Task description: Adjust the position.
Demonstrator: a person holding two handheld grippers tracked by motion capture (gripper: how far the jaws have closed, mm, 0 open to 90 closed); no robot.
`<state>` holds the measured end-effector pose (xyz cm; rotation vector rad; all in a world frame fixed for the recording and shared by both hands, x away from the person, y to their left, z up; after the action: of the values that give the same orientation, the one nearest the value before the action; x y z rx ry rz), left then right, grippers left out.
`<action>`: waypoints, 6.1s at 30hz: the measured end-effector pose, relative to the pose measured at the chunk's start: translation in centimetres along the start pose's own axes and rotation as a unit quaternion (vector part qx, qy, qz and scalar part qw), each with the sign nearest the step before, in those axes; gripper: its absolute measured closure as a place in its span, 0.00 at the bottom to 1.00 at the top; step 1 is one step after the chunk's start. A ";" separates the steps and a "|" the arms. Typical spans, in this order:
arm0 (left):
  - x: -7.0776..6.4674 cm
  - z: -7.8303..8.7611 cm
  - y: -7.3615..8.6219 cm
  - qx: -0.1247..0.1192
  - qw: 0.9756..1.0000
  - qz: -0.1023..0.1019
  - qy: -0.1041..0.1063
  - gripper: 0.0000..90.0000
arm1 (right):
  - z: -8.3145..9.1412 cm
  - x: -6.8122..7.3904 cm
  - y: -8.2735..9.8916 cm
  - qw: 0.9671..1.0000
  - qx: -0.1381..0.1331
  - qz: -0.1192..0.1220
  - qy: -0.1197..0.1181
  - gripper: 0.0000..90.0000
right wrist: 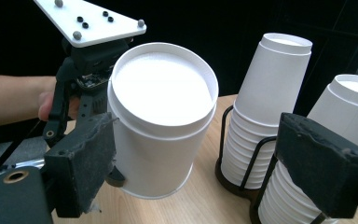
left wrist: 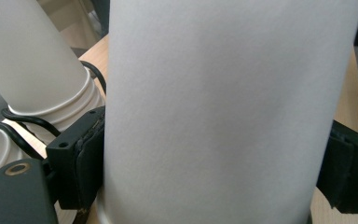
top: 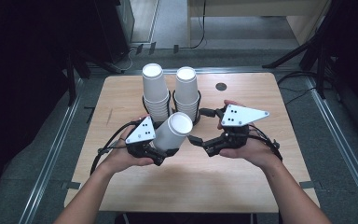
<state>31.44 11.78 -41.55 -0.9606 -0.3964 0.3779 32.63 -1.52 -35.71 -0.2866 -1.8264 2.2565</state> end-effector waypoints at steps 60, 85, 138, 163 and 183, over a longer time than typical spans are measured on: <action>-1.6 -1.6 1.1 0.078 0.994 -0.079 0.002 0.12 | -2.8 2.2 2.0 0.992 0.102 0.020 -0.078 0.28; -1.7 -1.4 0.9 0.069 0.994 -0.090 0.002 0.13 | -3.0 2.3 3.1 0.988 0.128 0.025 -0.080 0.25; -0.5 0.1 2.3 -0.089 0.991 0.093 0.033 0.00 | -0.4 0.4 2.3 0.998 0.055 0.001 -0.040 0.26; -1.7 -1.1 0.4 -0.163 0.977 0.116 0.075 0.00 | 0.7 0.7 0.9 0.997 0.003 -0.034 -0.067 0.26; -1.7 -0.8 -0.1 -0.187 0.971 0.117 0.090 0.00 | -0.2 1.6 1.3 0.994 -0.004 -0.047 -0.095 0.26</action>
<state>30.37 10.34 -42.10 -1.4072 -0.1895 0.4343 31.06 -1.07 -37.02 0.0149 -1.8958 2.2809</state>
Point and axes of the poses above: each handheld gripper's, and its own axes: z roughly backward along the jaws, y roughly out of its underside, x roughly to its left, the point moved 9 cm from there along -z, roughly forward along the jaws
